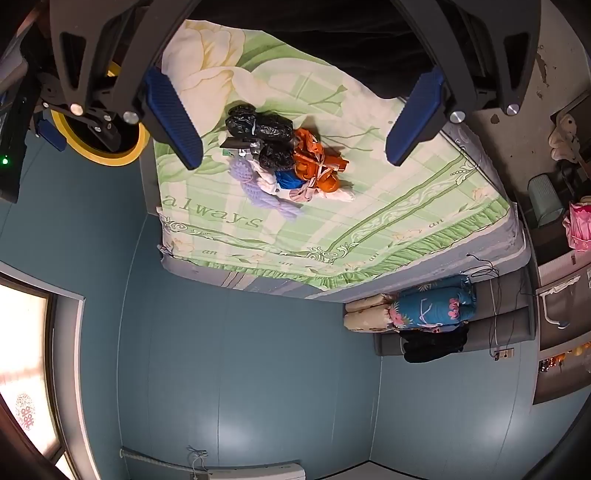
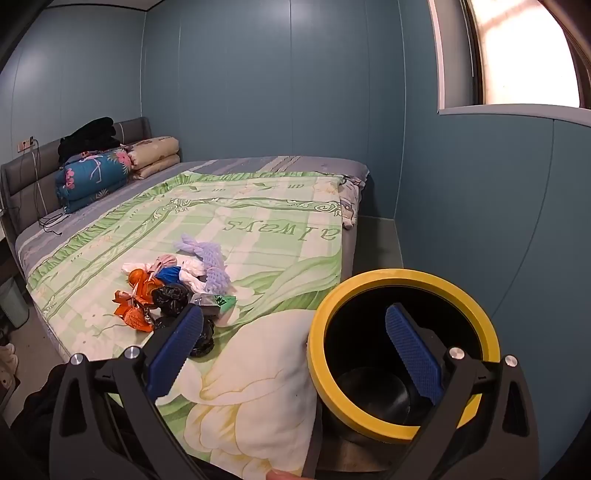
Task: Collect trash
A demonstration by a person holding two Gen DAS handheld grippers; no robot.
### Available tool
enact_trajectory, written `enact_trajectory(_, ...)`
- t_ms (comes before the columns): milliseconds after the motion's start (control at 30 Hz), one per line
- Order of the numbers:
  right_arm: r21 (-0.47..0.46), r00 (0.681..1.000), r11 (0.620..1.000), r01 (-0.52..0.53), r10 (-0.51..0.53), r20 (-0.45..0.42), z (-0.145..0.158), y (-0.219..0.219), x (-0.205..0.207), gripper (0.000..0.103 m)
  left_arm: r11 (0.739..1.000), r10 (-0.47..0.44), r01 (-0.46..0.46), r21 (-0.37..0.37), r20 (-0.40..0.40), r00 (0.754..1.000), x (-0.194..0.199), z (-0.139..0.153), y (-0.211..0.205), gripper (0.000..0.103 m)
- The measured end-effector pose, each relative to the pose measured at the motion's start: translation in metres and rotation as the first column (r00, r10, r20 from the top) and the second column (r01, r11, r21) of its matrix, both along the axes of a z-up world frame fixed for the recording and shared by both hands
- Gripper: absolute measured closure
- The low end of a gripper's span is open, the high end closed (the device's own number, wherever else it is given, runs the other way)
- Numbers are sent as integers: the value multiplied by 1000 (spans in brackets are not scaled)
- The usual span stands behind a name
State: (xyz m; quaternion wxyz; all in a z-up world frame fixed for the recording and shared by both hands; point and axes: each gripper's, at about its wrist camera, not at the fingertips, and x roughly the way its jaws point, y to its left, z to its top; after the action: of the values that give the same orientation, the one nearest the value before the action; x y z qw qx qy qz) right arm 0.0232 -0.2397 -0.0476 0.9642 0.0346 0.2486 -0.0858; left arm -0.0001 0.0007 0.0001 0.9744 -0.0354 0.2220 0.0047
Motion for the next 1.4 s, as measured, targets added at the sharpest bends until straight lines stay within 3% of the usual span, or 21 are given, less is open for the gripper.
enact_trajectory(1400, 3, 1000, 1000, -2, 2, -21, -3, 3, 2, 8, 1000, -2, 2, -2, -16, 1000, -4, -6, 3, 7)
